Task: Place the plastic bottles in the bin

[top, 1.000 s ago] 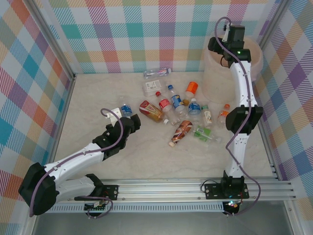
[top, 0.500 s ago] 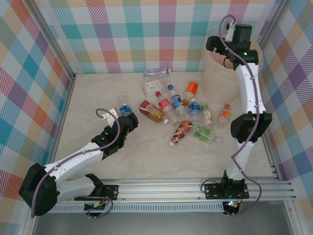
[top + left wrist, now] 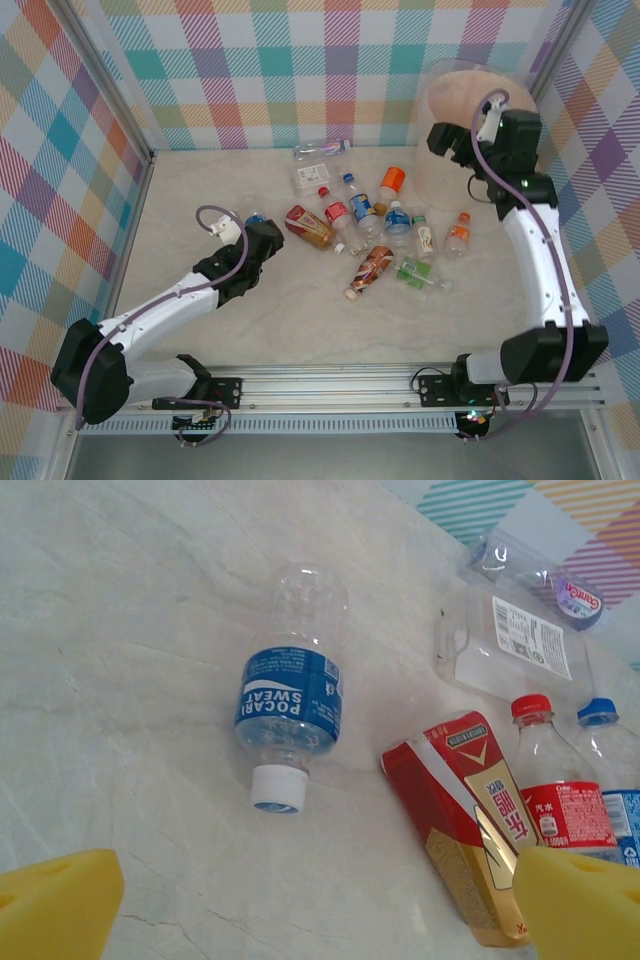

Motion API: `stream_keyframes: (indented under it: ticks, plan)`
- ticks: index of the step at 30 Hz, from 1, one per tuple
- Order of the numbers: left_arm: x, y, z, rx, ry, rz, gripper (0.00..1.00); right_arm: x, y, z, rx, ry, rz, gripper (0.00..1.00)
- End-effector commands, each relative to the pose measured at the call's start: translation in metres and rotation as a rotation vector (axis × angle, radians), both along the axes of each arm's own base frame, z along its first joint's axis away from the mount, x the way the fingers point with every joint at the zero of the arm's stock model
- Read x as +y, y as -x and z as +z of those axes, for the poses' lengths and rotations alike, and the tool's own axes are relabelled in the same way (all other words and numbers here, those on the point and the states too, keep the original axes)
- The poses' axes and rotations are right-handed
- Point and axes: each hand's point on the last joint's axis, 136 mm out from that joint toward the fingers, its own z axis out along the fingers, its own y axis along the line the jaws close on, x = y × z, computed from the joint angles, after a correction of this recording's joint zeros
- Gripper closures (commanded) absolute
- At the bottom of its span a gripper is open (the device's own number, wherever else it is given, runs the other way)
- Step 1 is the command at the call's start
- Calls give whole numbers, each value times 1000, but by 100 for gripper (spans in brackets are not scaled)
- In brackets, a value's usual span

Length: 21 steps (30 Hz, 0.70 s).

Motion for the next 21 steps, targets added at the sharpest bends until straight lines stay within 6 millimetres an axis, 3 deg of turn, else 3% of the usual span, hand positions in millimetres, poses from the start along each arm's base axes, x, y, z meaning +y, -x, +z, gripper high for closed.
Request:
stream_keyframes:
  ticks: [1,7,10,15,21]
  plan:
    - [-9,-6,-1,-2,-18,-64,0,-13,19,-8,-5,-41,-89,0]
    - [-19,-8,-11,19,11,-128,0,-43,45,-116,300,39,-260,0]
    - [-29,-10,-12,22,31,-187,0,-59,51,-159,427,104,-338,0]
    - [-50,-15,-7,3,66,-290,0,-73,44,-206,559,132,-384,1]
    - [-52,-14,-6,3,61,-311,0,-89,44,-256,643,138,-434,8]
